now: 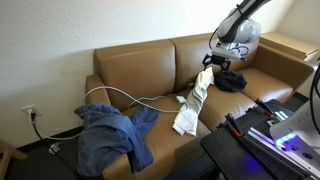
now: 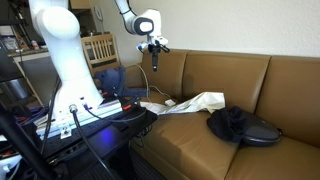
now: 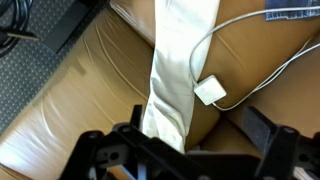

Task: Shift the white cloth on the seat to the right, overlapping it with the black one, and then also incorporate the denim and jacket, overlapping them too

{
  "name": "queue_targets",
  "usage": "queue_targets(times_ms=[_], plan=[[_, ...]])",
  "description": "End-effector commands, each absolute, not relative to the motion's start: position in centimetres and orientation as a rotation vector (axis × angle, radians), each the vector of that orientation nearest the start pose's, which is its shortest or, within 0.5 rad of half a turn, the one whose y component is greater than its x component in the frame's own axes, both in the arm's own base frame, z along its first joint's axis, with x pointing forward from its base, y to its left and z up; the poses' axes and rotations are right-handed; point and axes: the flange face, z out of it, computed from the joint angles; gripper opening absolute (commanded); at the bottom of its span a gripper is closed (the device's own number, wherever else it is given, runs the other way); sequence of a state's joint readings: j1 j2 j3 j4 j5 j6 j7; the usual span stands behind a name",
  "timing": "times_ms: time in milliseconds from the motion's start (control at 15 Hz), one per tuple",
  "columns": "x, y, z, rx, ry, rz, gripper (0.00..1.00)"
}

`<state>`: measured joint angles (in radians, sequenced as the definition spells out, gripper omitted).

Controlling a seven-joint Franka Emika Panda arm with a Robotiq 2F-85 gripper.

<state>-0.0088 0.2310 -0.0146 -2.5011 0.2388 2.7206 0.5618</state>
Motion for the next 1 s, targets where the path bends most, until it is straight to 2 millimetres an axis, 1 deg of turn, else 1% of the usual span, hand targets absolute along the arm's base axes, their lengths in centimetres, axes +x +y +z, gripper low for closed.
queue_targets(times_ms=[0, 200, 400, 533, 733, 800, 867, 933], plan=[[48.7, -0.5, 11.5, -2.782, 1.352, 0.099, 1.00], [49.6, 0.1, 5.6, -2.795, 1.436, 0.058, 1.00], [50.3, 0.4, -0.2, -2.888, 1.450, -0.018, 1.00], [50.7, 0.6, -3.1, -2.952, 1.430, -0.043, 1.00], [51.3, 0.9, -6.3, -3.092, 1.343, -0.130, 1.00], [51.5, 0.9, -7.0, -3.120, 1.329, -0.156, 1.00], [51.8, 0.7, -7.4, -3.130, 1.354, -0.156, 1.00], [52.1, 0.8, -7.5, -3.101, 1.393, -0.110, 1.00]])
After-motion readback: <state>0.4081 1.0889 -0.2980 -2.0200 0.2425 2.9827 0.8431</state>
